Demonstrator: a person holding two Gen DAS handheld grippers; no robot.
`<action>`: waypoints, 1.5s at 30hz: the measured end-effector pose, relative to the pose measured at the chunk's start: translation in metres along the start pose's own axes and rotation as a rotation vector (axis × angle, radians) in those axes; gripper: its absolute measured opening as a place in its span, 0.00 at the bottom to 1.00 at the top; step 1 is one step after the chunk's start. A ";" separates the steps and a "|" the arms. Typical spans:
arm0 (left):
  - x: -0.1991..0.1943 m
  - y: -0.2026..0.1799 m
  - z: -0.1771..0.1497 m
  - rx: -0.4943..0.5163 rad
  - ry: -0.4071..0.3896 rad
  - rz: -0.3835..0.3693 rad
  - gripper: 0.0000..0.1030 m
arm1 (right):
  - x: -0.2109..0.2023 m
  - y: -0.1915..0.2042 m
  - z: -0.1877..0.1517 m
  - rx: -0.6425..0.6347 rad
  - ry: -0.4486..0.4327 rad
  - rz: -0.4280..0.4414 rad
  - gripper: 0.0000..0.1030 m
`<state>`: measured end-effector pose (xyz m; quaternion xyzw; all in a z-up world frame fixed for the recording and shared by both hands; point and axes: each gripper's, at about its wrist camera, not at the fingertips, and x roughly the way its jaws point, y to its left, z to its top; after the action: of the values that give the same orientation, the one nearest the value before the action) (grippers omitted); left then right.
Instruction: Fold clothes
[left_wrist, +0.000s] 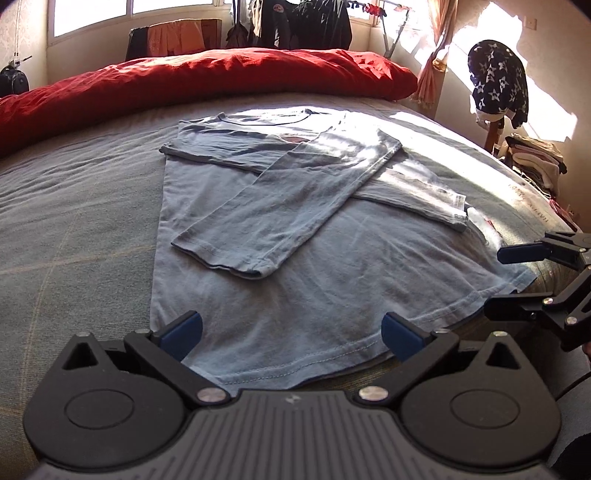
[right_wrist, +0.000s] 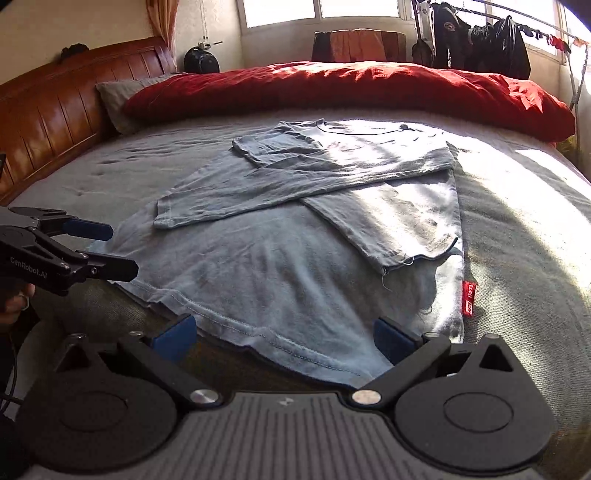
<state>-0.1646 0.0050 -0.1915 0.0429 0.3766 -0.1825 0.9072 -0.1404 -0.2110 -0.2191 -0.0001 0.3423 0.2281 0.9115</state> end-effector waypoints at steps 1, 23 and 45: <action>0.003 0.000 -0.001 -0.001 0.014 0.004 0.99 | 0.001 0.001 0.004 0.005 -0.009 0.023 1.00; 0.023 -0.014 0.008 -0.019 0.052 -0.072 0.99 | 0.008 0.002 -0.009 -0.005 0.052 0.000 1.00; 0.001 0.016 -0.004 -0.089 0.040 -0.025 0.99 | 0.006 -0.057 -0.010 0.174 0.005 -0.060 1.00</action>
<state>-0.1606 0.0205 -0.1958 0.0014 0.4028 -0.1763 0.8981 -0.1191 -0.2607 -0.2396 0.0681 0.3631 0.1702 0.9135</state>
